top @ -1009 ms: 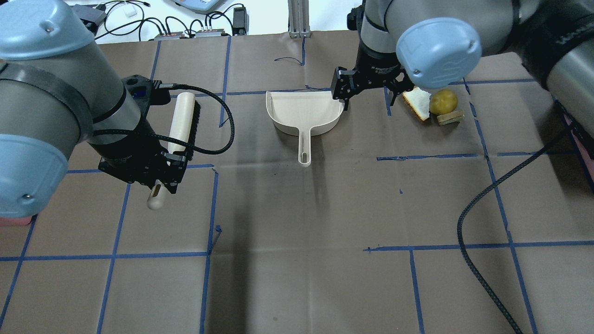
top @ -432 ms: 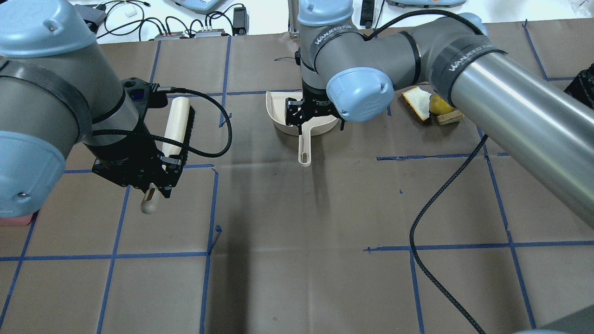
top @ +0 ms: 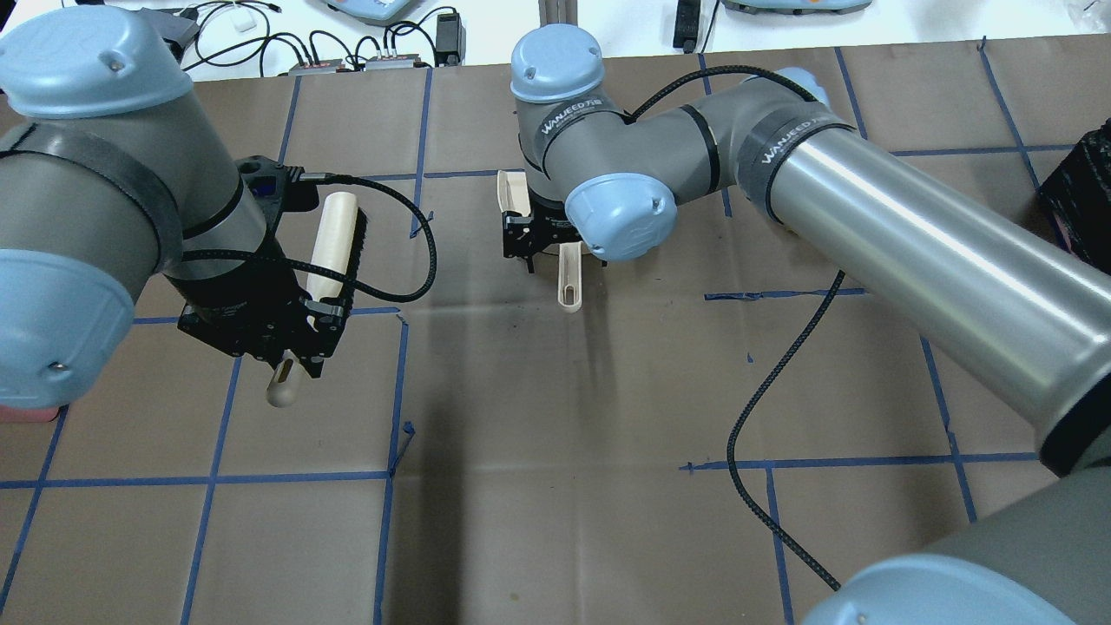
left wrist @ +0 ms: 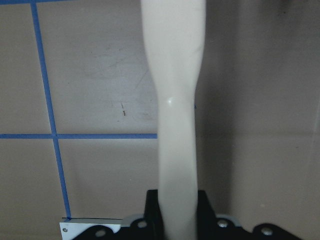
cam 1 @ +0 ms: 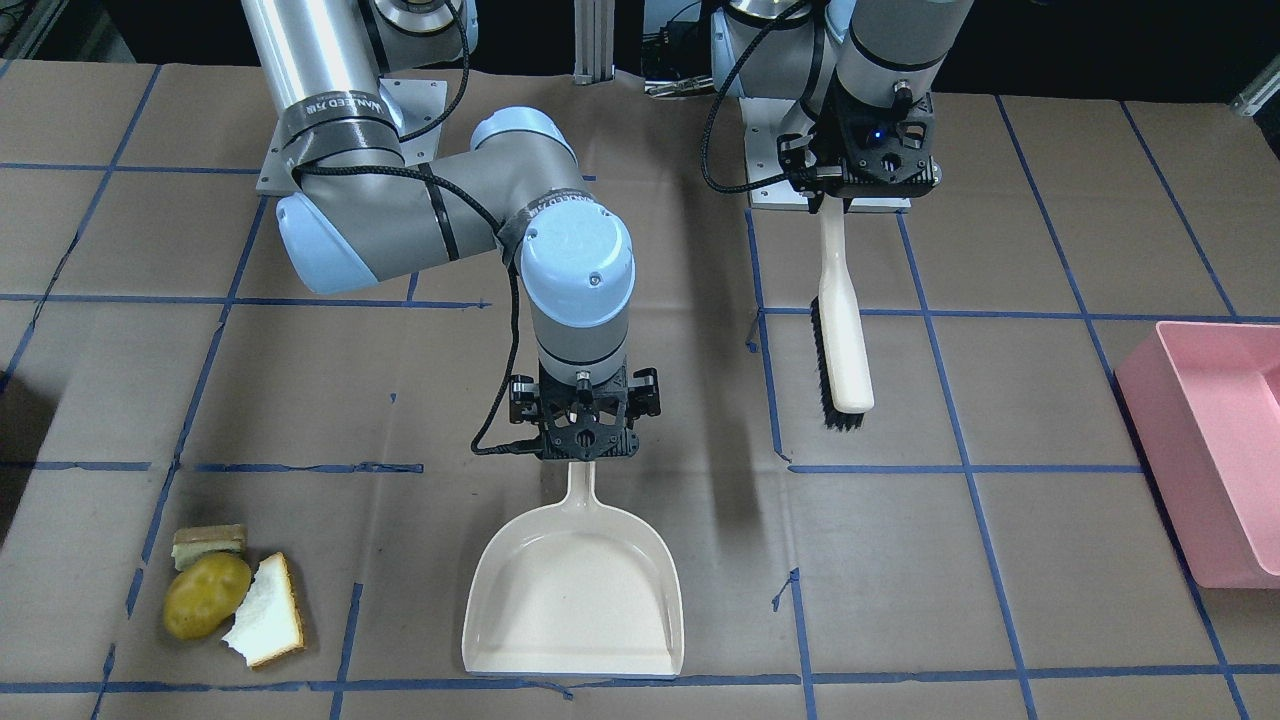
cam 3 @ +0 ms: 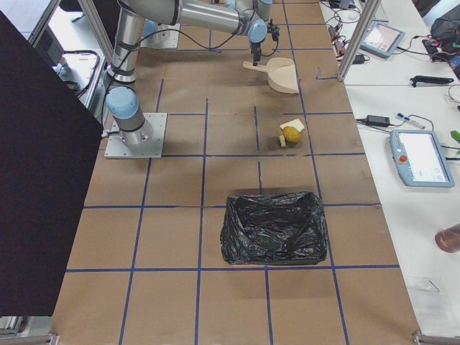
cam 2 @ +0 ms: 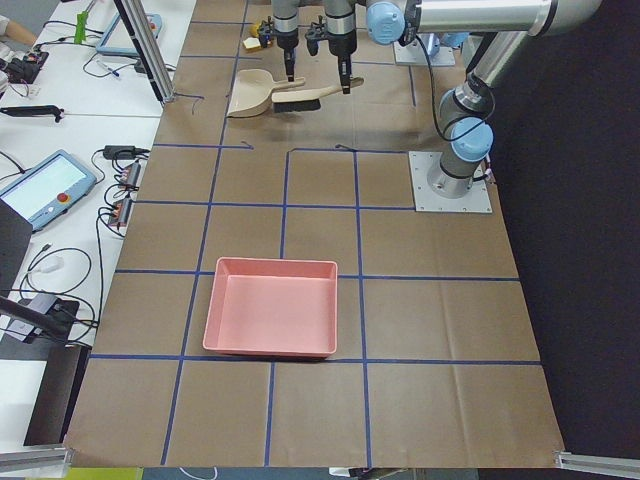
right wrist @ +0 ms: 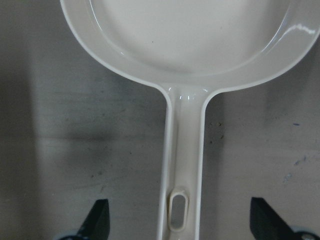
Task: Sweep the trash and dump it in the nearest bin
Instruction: 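Grasp the cream dustpan handle with the right gripper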
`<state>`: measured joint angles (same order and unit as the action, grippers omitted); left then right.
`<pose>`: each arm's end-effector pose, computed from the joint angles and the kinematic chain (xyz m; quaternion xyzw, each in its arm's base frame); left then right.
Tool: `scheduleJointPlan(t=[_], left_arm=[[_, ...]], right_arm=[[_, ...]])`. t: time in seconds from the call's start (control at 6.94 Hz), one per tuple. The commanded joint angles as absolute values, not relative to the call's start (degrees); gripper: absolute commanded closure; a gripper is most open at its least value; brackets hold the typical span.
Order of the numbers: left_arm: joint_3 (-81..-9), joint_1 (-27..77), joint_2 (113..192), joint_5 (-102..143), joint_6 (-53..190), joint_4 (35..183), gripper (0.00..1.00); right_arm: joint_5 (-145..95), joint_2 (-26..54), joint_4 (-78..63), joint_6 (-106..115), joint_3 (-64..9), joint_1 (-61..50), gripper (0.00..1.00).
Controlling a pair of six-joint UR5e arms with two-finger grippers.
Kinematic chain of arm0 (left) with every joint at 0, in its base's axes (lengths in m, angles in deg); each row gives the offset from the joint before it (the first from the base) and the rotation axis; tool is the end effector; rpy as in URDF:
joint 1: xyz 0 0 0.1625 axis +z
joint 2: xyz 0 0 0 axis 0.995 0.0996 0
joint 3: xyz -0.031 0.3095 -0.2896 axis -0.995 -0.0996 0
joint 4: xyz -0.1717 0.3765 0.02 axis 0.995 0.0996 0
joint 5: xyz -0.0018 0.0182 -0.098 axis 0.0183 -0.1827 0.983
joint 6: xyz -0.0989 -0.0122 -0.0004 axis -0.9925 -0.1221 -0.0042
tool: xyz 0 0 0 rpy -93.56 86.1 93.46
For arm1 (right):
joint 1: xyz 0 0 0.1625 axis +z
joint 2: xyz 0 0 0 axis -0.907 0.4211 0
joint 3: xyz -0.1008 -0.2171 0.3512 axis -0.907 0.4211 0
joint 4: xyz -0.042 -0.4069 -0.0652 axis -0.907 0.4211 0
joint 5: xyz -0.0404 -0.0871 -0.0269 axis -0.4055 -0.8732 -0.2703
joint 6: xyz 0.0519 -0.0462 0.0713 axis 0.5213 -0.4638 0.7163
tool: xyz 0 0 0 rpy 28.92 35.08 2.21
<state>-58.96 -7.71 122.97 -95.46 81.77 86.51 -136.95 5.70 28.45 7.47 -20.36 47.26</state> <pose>-0.1400 -0.3954 0.4341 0.0067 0.9962 0.0774 0.0384 0.3751 -0.5565 0.2721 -0.0271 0.9994 0.0189 0.0033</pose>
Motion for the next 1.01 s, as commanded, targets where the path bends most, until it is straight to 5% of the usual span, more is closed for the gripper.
scheduleJointPlan(t=[0.0,0.72,0.86], left_arm=[[-58.81,-8.00,122.93,-98.85,81.74,86.21,1.00],[-59.07,-8.97,123.10,-99.41,81.47,86.12,1.00],[-59.07,-9.14,123.10,-99.06,81.38,86.12,1.00]], right_arm=[[-137.63,3.34,32.19,7.40,-21.00,47.06,0.00],[-138.07,2.10,34.50,8.01,-20.83,46.53,0.02],[-138.25,2.01,34.50,8.01,-20.66,46.44,0.09]])
